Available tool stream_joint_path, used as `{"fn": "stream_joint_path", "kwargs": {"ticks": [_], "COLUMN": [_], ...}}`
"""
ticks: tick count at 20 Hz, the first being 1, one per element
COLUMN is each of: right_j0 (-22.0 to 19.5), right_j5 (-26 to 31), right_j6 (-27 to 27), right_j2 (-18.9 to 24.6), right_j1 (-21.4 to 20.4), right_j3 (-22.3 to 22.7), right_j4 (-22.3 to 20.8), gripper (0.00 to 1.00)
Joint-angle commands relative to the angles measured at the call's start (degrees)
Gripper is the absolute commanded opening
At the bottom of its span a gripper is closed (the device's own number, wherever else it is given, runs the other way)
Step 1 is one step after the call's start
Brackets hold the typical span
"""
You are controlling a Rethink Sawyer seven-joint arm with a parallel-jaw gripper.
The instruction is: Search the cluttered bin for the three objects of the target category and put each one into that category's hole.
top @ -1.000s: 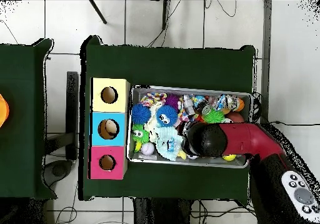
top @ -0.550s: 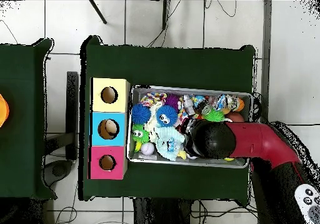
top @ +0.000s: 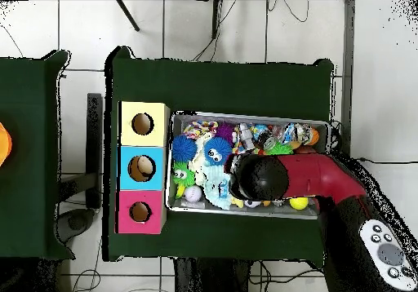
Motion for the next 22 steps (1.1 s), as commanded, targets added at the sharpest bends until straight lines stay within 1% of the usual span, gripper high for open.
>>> {"fn": "stream_joint_path", "kwargs": {"ticks": [1,5,8,10,11,15,20,22], "right_j0": [0.8,1.0,1.4,1.0,0.7,0.0,-0.4,-0.6], "right_j5": [-5.2,-5.8,-6.0,-5.0,-4.8,-4.0,-2.9,-3.9], "right_j6": [-5.7,-5.8,-5.4,-5.5,-5.4,-6.1,-6.8,-7.0], "right_j2": [-1.6,-1.9,-2.1,-1.8,-1.3,-0.7,-0.6,-0.4], "right_j1": [10.9,13.5,14.6,15.2,15.8,16.9,16.6,16.4], "right_j3": [-5.5,-8.6,-10.1,-10.3,-10.4,-11.0,-10.7,-10.8], "right_j4": [-8.1,-10.3,-11.5,-11.0,-10.9,-10.3,-9.9,-10.4], "gripper": [0.0,0.0,0.0,0.0,1.0,1.0,1.0,1.0]}}
